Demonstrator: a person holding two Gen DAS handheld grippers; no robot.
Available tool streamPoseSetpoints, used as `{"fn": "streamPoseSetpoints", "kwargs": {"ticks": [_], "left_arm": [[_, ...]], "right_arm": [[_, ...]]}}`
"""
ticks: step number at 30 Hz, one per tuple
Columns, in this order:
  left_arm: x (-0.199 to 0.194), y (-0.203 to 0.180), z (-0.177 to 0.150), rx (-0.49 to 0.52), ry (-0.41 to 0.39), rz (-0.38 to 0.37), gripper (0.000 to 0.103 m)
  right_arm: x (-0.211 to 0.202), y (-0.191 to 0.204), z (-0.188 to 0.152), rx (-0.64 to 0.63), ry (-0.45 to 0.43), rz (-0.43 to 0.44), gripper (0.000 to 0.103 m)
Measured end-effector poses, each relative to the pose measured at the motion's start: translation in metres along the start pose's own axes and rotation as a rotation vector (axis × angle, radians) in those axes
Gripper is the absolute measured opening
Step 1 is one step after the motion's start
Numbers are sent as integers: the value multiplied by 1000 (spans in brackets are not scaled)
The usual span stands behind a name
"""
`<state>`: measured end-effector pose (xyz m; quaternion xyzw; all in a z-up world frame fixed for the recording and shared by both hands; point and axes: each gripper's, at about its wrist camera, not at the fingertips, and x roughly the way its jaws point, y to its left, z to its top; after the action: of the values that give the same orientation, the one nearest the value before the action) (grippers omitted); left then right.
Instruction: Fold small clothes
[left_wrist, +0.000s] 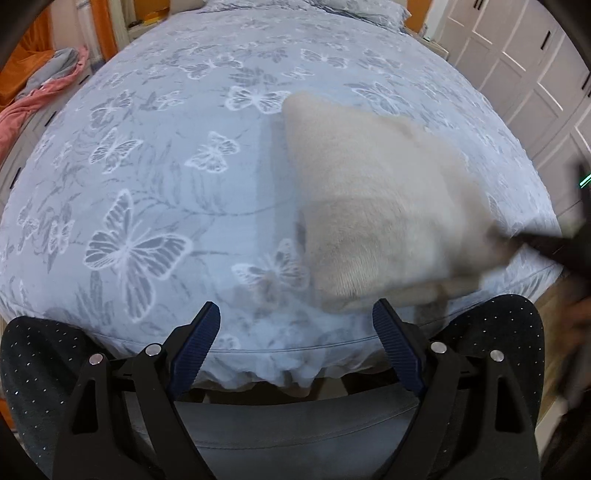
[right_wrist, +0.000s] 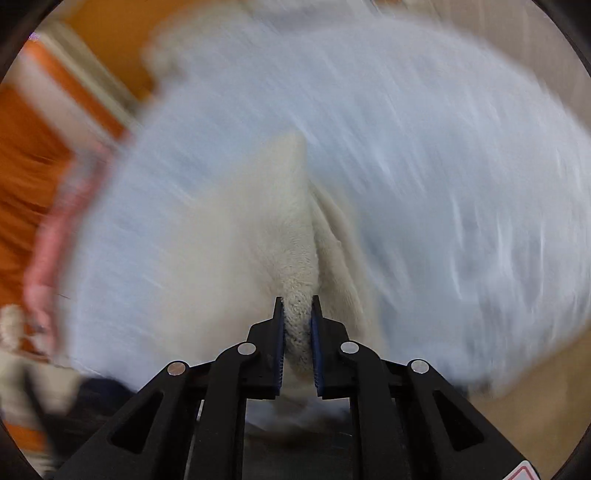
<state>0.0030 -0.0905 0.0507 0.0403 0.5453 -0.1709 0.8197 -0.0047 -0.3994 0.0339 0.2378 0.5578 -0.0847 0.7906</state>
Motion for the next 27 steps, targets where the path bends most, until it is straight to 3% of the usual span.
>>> {"fn": "streamPoseSetpoints", "kwargs": {"ticks": [2,5,8,10,11,14,20,27], "left_arm": [[1,-9,6,13,-2,-10,82],[2,-22,23,13,-29,-33,83],[15,-37,47,-3,-31,-58,86],[30,-44,61,-16,-15,-61,87],[39,-48,68,-29,-3,-47,87],[65,-57,79,-46,37,-23,87],[83,-62,80,-29,34,52,93],[99,-53,80,-71,48,30,98]], "right_arm": [[31,-21,-16,46,71,-22,15],[8,-20,-15,75,10,57,21],[-11,-13,0,41,-56,43,26],[-13,-17,13,40,-95,18,50],[-7,-23,19,51,-97,12,53],[18,-32,26,98,-43,6,54],[56,-44,27,179,6,92,67],[72,-51,27,226,39,224,74]]}}
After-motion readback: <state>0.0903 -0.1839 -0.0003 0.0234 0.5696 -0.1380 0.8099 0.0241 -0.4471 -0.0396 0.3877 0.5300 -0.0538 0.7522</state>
